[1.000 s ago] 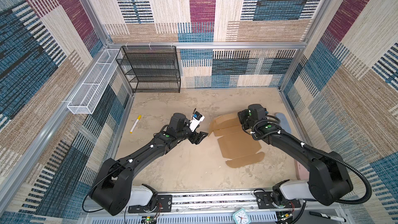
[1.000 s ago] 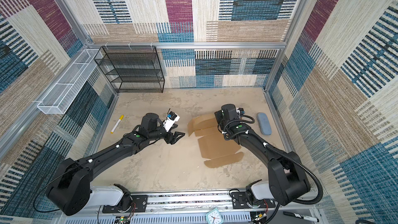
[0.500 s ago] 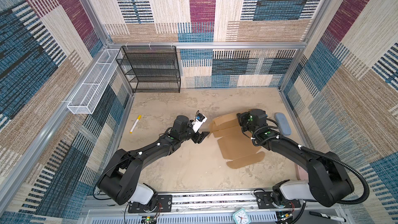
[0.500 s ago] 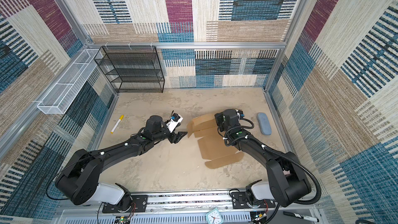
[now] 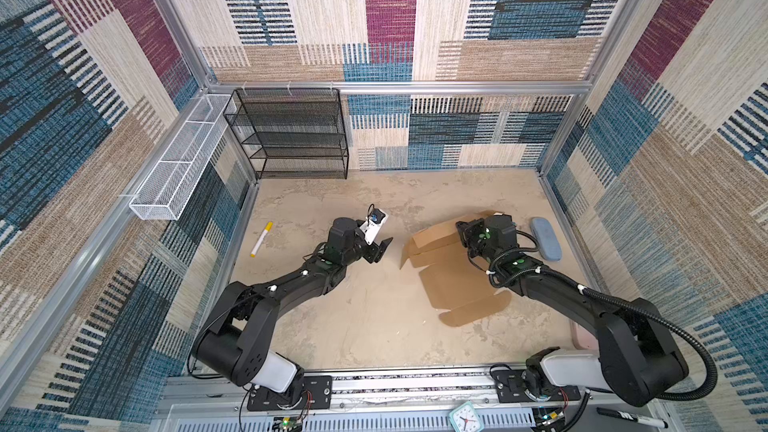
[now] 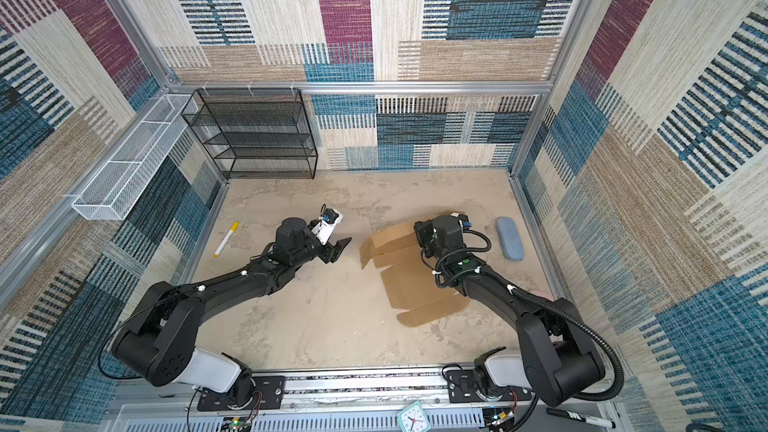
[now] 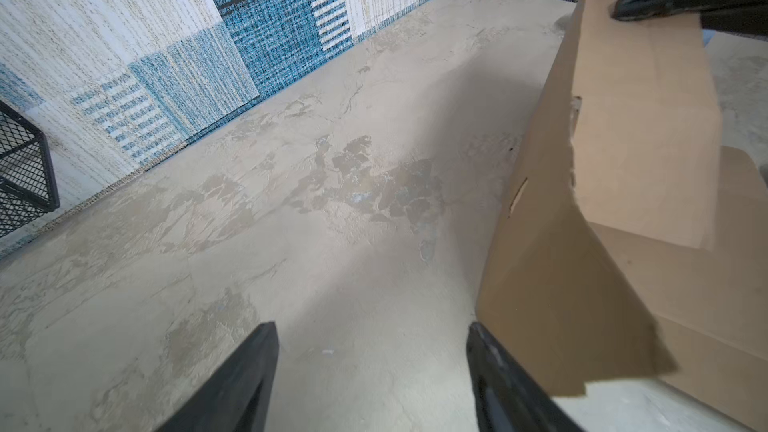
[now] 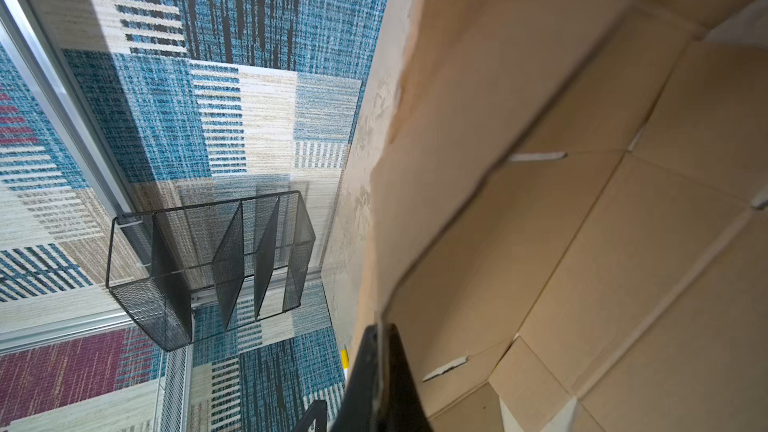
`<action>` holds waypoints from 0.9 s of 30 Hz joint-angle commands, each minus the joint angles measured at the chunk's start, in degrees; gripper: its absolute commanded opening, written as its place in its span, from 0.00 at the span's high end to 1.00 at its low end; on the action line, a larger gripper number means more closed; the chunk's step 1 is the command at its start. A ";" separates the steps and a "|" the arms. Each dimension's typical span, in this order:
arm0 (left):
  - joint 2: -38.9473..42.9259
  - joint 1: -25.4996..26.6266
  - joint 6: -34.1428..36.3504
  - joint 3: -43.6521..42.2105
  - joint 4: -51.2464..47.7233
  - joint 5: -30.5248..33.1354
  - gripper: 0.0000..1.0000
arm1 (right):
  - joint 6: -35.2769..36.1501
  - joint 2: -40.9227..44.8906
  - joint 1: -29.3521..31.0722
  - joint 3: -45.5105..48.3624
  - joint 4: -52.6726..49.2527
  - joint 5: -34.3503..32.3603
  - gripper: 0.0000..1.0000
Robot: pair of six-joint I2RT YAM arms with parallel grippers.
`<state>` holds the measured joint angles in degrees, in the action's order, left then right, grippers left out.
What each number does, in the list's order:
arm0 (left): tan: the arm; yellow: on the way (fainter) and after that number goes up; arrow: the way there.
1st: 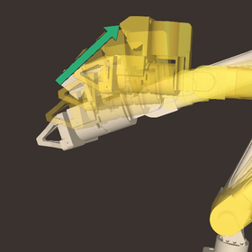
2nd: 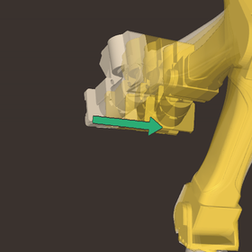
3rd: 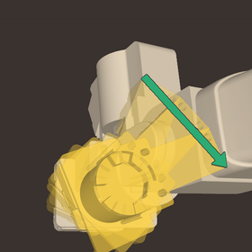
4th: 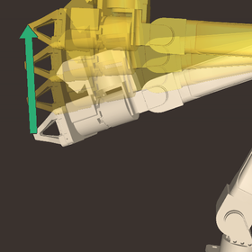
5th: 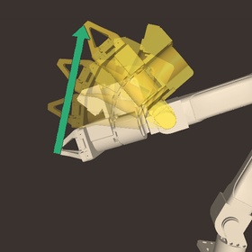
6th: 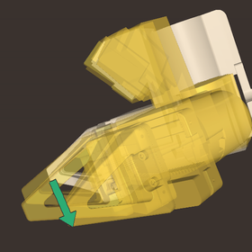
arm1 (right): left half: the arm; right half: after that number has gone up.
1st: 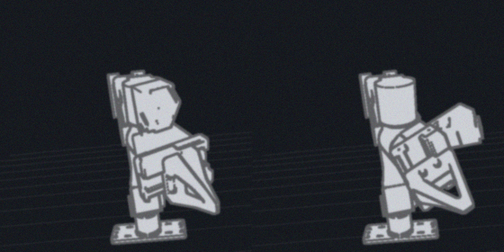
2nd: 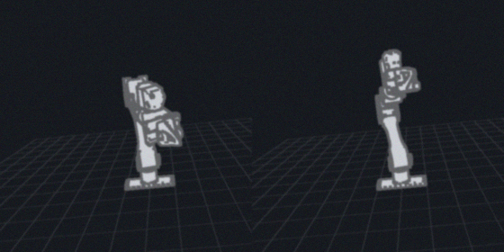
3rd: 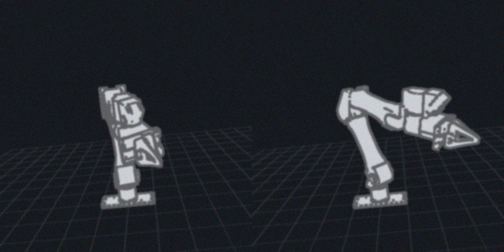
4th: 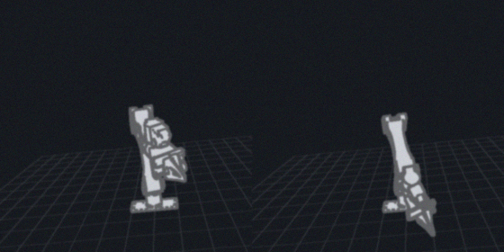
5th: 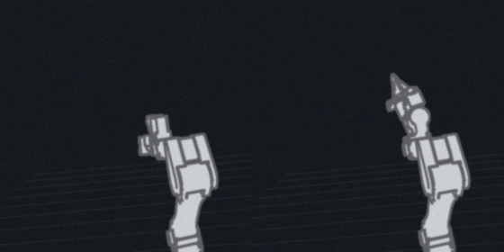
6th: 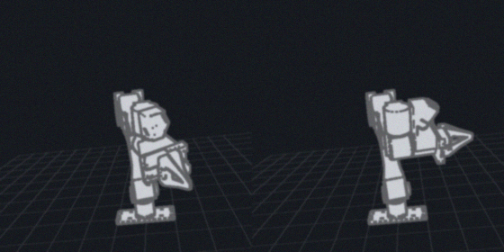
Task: Fold the paper box
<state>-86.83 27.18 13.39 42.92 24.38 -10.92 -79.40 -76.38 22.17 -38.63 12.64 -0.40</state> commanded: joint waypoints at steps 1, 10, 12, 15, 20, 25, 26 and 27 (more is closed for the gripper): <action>-1.34 0.24 -0.38 0.42 3.03 -1.32 0.26 | 1.33 -0.35 0.15 0.66 -7.69 2.21 1.00; -4.33 3.09 0.29 1.00 2.70 -2.84 0.26 | 1.61 -1.15 0.15 0.66 -7.64 2.87 1.00; -5.05 3.40 -0.20 1.29 3.53 -2.67 0.26 | 1.92 -1.25 0.16 0.50 -7.89 2.94 1.00; -5.91 3.58 -0.39 1.59 4.33 -2.18 0.26 | 2.29 -1.30 0.15 0.66 -8.12 3.00 1.00; -6.60 3.74 -0.52 1.66 5.71 -2.18 0.26 | 2.40 -1.49 0.15 1.09 -7.89 3.43 1.00; -6.96 4.34 -1.71 1.81 7.15 -2.72 0.26 | 2.49 -1.92 0.15 1.20 -7.64 4.01 1.00; -7.02 4.67 -1.82 1.74 7.38 -2.58 0.26 | 2.53 -1.84 0.15 1.20 -7.76 3.94 1.00; -6.99 4.85 -1.91 1.57 7.67 -2.46 0.26 | 2.49 -1.77 0.17 1.24 -7.83 3.85 1.00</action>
<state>-93.73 31.48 12.34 44.25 28.62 -12.60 -77.71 -77.65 22.11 -38.09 15.22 -0.03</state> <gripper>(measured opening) 0.736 0.057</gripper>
